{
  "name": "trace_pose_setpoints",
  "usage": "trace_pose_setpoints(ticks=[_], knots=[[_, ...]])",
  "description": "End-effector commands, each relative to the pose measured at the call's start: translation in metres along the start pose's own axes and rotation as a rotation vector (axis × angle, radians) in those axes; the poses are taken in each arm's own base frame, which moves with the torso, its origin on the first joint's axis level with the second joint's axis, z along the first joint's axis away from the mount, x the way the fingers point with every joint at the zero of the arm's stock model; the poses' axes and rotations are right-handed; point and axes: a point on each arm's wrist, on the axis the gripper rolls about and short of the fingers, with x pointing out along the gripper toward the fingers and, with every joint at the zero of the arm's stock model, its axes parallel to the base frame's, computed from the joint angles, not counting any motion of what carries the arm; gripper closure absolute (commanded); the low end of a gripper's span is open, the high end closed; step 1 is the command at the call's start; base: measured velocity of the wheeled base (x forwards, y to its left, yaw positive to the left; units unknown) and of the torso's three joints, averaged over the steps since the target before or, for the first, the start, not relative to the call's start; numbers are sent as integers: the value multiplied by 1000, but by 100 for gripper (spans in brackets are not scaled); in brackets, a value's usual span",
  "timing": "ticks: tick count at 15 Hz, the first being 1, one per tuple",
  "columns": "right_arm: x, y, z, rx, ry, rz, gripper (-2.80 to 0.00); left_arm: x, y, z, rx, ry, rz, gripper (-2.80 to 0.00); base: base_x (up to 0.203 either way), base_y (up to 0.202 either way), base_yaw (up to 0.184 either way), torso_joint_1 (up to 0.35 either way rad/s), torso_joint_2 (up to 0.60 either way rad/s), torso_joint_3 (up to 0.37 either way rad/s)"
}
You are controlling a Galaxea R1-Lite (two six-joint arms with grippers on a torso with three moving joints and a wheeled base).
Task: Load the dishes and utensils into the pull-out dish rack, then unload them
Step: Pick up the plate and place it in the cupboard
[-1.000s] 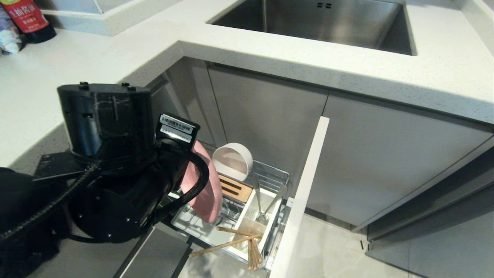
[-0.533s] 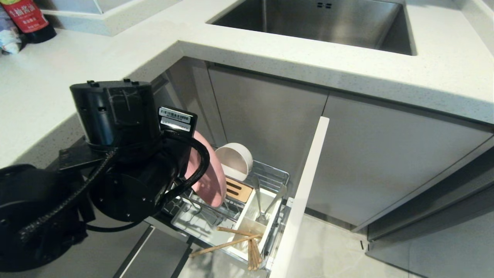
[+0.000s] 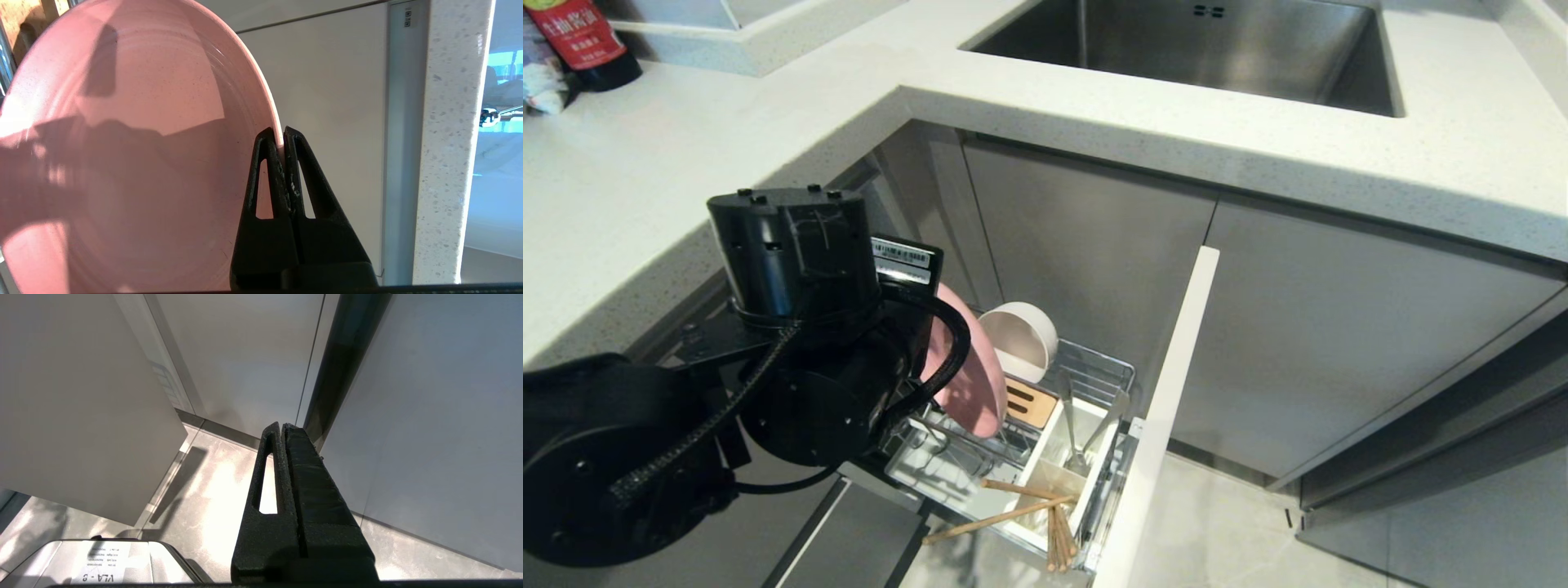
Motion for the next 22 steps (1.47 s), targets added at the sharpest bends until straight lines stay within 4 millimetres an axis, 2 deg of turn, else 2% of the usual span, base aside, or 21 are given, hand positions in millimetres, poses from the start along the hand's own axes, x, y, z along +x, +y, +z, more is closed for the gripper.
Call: trace_pose_setpoints(ticks=[1, 10, 22], knots=[[0, 0, 0, -1, 0, 0, 0, 3, 3, 0, -9, -1, 7, 0, 0, 0, 0, 0, 0, 0], [0, 0, 0, 0, 1, 0, 0, 10, 14, 2, -74, 8, 38, 0, 0, 0, 0, 0, 0, 0], [0, 0, 0, 0, 0, 0, 0, 27, 39, -9, -2, -2, 163, 0, 0, 0, 0, 0, 0, 0]])
